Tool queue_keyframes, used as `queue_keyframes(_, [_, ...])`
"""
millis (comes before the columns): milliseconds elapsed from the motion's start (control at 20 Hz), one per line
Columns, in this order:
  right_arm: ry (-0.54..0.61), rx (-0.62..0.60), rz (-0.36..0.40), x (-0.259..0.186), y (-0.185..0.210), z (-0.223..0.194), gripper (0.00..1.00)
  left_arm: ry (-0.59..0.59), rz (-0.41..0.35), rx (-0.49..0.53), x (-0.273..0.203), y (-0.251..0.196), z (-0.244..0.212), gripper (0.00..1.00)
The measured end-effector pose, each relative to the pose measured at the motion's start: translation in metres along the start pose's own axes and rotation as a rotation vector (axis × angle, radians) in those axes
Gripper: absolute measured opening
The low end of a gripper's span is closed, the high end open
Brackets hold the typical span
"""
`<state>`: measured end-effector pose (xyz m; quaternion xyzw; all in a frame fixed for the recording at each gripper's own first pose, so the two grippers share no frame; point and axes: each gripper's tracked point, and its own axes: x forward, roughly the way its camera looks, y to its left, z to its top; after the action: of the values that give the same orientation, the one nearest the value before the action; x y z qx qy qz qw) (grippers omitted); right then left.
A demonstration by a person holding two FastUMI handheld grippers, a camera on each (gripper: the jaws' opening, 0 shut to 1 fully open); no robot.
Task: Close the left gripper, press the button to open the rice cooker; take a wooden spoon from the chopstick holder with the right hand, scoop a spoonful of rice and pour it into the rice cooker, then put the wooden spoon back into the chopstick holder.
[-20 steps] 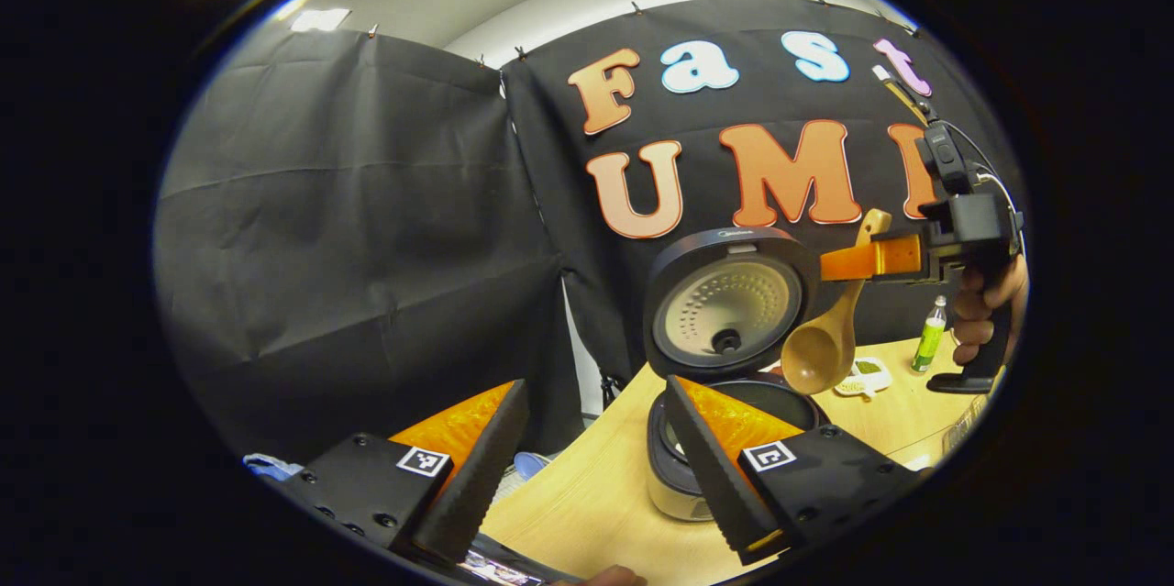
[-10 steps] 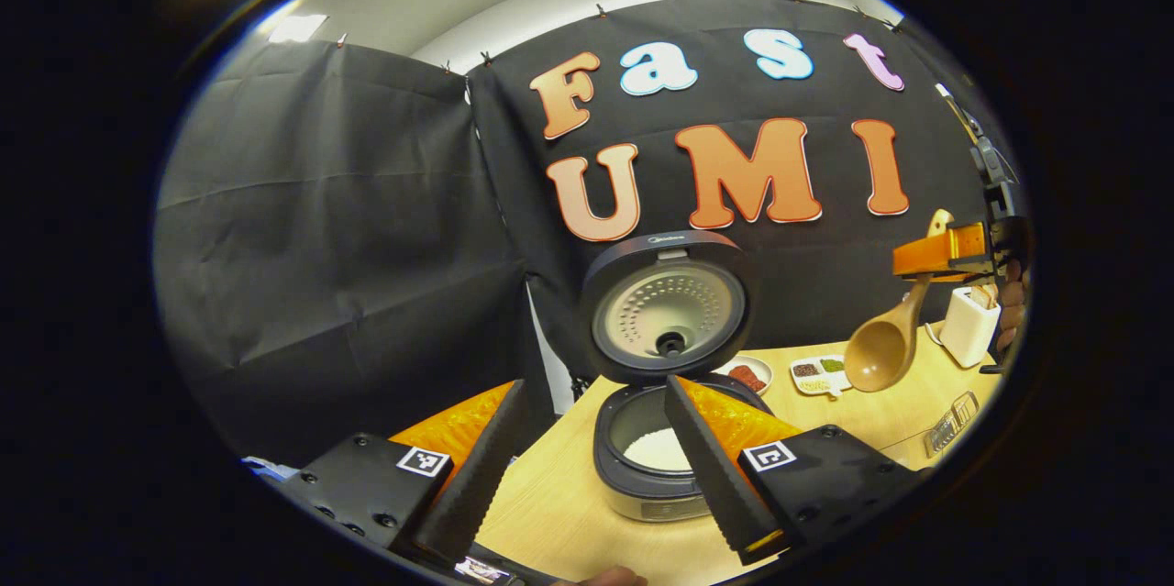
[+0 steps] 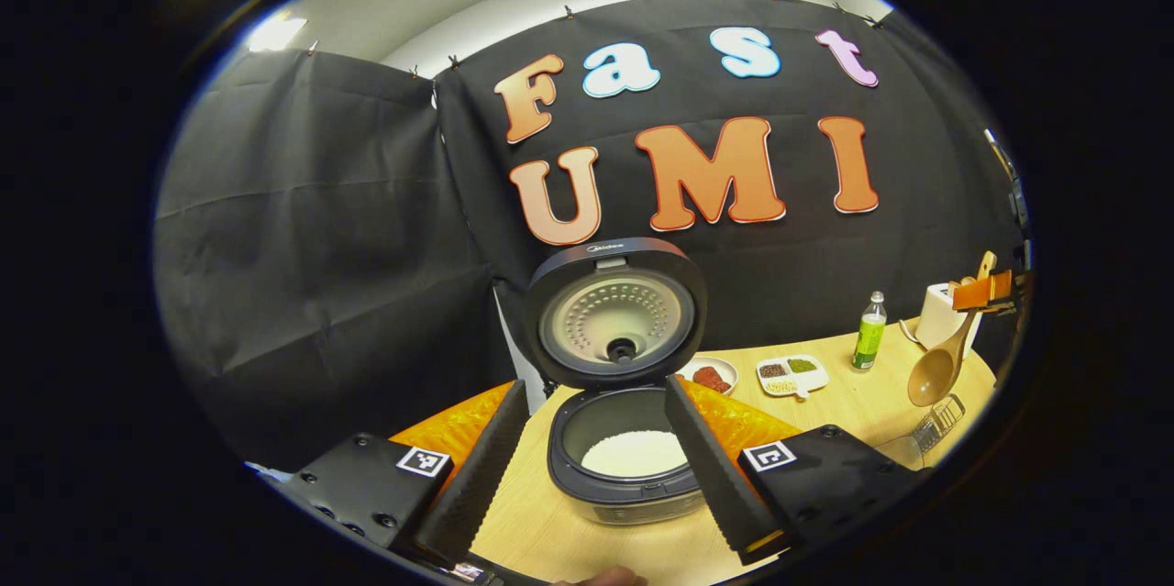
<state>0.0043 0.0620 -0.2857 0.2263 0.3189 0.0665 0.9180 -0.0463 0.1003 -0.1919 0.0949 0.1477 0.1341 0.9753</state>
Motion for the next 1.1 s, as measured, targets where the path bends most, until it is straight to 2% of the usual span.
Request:
queue_keyframes(50, [-0.001,-0.003,-0.022,-0.004,-0.011,-0.001,0.11,0.005,-0.007,-0.003,0.000,-0.003,-0.001,1.00])
queue_keyframes(250, [0.015,-0.045,-0.085,-0.012,-0.045,-0.012,0.11,0.042,-0.003,-0.035,-0.002,-0.003,-0.006,1.00])
queue_keyframes(300, [0.019,-0.062,-0.102,-0.013,-0.053,-0.014,0.11,0.042,0.005,-0.036,-0.004,-0.001,-0.005,0.94])
queue_keyframes(450, [0.027,-0.083,-0.141,-0.016,-0.074,-0.017,0.11,0.046,0.024,-0.027,-0.008,0.002,-0.006,0.94])
queue_keyframes(500, [0.028,-0.081,-0.154,-0.015,-0.082,-0.017,0.11,0.048,0.027,-0.026,-0.009,0.001,-0.006,1.00])
queue_keyframes(600, [0.052,-0.078,-0.177,-0.012,-0.095,-0.027,0.11,0.053,0.028,-0.024,-0.013,-0.002,-0.008,1.00])
queue_keyframes(1000, [0.132,-0.123,-0.221,0.006,-0.117,-0.069,0.12,0.042,0.057,0.004,-0.021,0.001,-0.001,1.00])
queue_keyframes(1100, [0.160,-0.125,-0.222,0.011,-0.119,-0.082,0.12,0.048,0.062,0.004,-0.020,0.001,-0.002,0.96])
